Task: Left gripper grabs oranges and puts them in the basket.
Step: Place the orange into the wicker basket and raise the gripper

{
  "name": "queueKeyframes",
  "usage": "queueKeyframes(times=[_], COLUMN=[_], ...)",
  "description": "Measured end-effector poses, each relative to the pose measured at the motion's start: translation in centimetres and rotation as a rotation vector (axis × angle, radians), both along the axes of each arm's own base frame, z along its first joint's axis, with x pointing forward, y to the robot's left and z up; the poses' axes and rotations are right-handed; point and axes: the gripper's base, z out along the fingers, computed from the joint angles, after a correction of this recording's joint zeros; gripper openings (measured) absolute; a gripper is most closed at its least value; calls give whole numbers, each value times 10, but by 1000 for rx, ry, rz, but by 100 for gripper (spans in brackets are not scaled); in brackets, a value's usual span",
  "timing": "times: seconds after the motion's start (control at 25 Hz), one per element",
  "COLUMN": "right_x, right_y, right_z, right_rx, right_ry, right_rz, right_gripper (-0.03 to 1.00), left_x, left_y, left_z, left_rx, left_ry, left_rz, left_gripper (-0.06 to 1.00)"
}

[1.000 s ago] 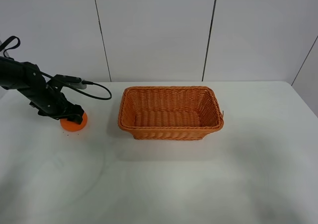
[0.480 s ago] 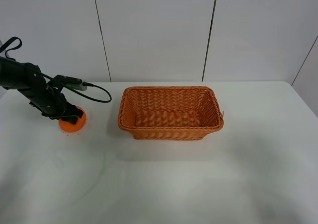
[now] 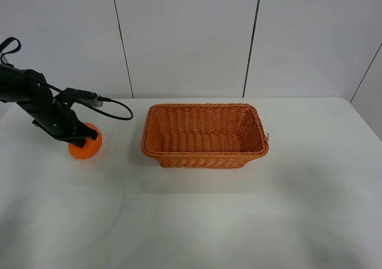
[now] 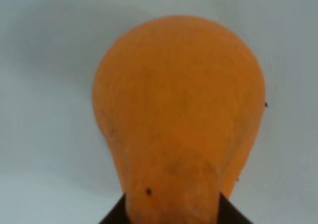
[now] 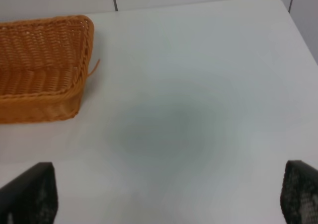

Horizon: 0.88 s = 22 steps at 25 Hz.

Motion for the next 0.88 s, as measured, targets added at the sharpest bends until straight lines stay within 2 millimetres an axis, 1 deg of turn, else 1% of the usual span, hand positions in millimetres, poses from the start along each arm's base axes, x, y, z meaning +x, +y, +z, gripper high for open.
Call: queueKeyframes(times=[0.36,0.52,0.6,0.88], right_x=[0,0,0,0], right_y=[0,0,0,0], right_z=[0,0,0,0], right_rx=[0,0,0,0], right_ry=[0,0,0,0], right_rz=[0,0,0,0], right_gripper=[69,69,69,69], left_x=[-12,-21,-26,-45], left_y=[-1,-1,-2,-10], left_z=[39,55,66,113], left_rx=[-13,-24,-42,-120], left_ry=[-11,6,4,-65], left_rz=[12,26,35,54], left_gripper=[19,18,18,18])
